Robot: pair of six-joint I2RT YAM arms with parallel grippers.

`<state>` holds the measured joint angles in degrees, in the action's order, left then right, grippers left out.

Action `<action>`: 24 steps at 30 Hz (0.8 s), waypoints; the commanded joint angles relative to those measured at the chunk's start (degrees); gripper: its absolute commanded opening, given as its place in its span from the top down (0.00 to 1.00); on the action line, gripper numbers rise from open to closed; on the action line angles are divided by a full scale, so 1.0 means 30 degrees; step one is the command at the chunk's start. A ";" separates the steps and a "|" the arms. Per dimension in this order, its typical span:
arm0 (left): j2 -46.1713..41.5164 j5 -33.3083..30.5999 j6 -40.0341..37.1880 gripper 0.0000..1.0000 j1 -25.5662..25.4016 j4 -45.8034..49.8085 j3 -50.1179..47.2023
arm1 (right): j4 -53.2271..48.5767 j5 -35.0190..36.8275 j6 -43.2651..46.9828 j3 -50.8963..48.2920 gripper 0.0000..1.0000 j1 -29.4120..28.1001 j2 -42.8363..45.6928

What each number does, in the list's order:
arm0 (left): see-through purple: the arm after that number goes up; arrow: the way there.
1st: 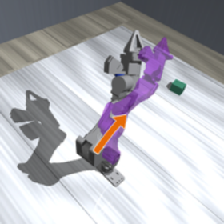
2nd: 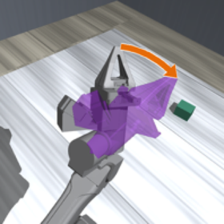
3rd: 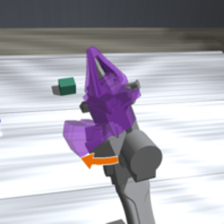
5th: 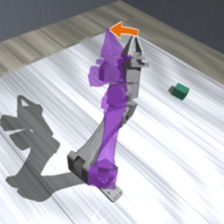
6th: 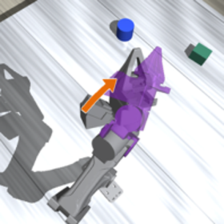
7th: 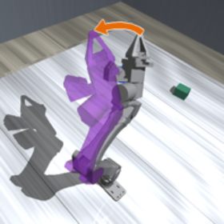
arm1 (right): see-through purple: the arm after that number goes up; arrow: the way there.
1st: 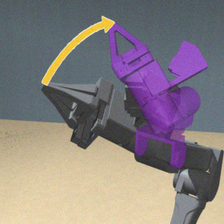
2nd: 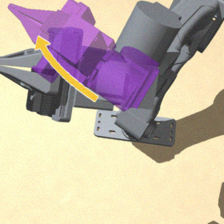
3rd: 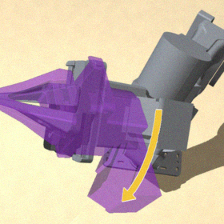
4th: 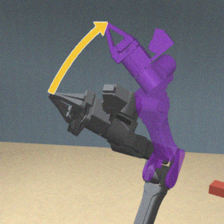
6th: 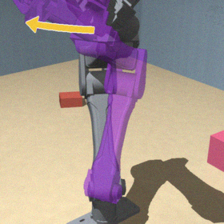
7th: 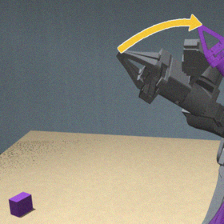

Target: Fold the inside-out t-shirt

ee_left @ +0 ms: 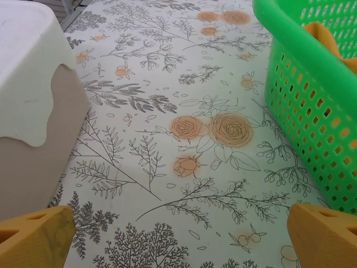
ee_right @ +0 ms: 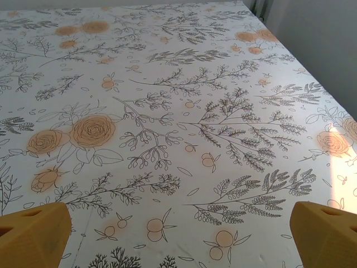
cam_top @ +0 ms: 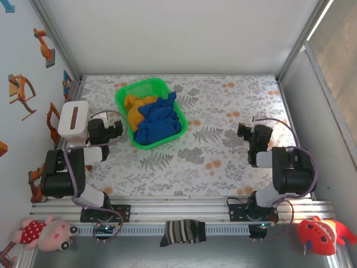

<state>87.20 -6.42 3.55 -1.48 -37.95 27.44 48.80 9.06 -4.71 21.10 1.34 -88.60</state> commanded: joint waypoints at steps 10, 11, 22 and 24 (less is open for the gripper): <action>-0.0187 0.0088 -0.0315 0.03 -0.0065 -0.0417 0.0053 | 0.0786 0.0481 -0.0305 0.0107 0.01 -0.0099 0.0081; -0.0179 0.0148 -0.0293 0.03 -0.0036 -0.0408 0.0052 | 0.0782 0.0456 -0.0281 0.0095 0.01 -0.0104 0.0074; -0.0158 0.1098 -0.0068 0.03 0.0441 -0.0144 0.0169 | 0.0784 0.0466 -0.0299 0.0114 0.01 -0.0104 0.0073; -0.0165 0.1086 -0.0050 0.03 0.0436 -0.0123 0.0184 | 0.0785 0.0466 -0.0329 0.0139 0.01 -0.0082 0.0083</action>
<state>87.20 -4.40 3.57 -0.34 -37.93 27.44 48.80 9.06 -4.71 21.10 1.34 -88.60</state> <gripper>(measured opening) 0.968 0.993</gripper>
